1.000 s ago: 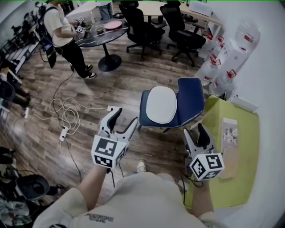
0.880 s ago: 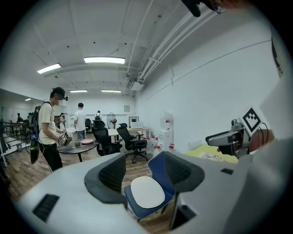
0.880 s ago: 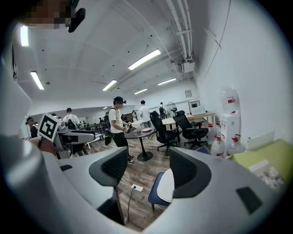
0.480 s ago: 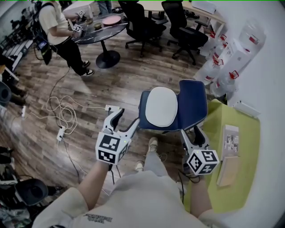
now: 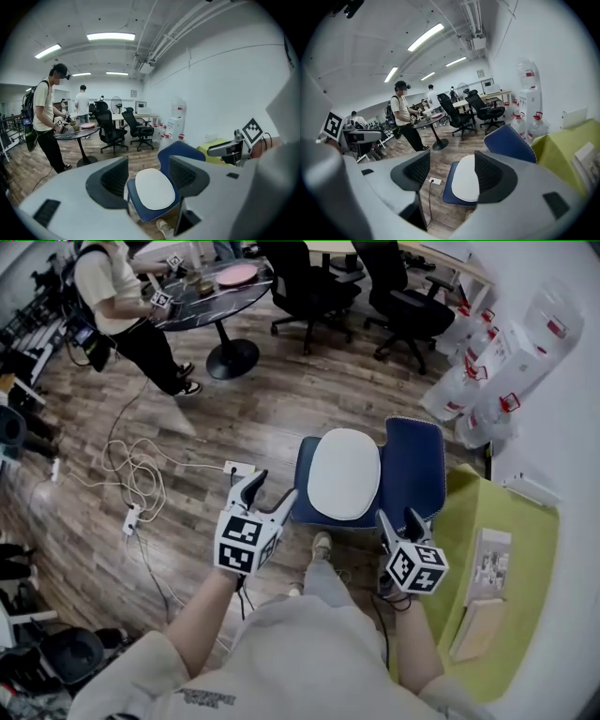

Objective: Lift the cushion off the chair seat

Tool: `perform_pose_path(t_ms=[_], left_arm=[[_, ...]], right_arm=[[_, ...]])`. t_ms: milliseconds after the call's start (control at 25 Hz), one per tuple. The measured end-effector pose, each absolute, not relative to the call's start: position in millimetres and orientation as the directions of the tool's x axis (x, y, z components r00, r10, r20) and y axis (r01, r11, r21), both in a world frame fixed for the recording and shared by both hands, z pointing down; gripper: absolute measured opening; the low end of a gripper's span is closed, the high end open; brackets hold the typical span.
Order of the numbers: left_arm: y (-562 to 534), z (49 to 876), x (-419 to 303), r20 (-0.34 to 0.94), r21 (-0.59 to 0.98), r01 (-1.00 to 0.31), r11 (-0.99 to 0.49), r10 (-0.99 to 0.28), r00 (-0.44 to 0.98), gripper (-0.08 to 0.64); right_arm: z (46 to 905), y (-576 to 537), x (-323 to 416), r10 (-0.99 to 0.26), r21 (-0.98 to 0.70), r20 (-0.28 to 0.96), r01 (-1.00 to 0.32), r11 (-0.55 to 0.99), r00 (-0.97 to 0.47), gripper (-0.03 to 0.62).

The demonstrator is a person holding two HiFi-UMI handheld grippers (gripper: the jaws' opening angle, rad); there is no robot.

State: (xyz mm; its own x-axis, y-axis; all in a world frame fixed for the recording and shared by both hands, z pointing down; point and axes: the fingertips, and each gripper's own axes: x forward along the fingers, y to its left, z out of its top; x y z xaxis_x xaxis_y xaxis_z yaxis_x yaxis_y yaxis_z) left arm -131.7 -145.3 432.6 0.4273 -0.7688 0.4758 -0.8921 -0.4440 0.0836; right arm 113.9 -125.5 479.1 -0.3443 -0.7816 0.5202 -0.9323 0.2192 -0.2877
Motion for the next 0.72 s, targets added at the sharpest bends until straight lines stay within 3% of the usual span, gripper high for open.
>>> perform_pose_path(t_ms=[280, 720], left_arm=[[-226.7, 491.8, -106.5, 0.564, 0.113, -0.896, -0.429, -0.715, 0.413, 0.262], [-304.3, 595.6, -78.6, 0.695, 0.133, -0.898, -0.42, -0.606, 0.386, 0.267]], right_arm=[[544.5, -205.5, 108.1, -0.711, -0.312, 0.589, -0.919, 0.24, -0.386, 0.293], [679.6, -287.6, 133.5, -0.594, -0.377, 0.713, -0.918, 0.124, -0.373, 0.293]])
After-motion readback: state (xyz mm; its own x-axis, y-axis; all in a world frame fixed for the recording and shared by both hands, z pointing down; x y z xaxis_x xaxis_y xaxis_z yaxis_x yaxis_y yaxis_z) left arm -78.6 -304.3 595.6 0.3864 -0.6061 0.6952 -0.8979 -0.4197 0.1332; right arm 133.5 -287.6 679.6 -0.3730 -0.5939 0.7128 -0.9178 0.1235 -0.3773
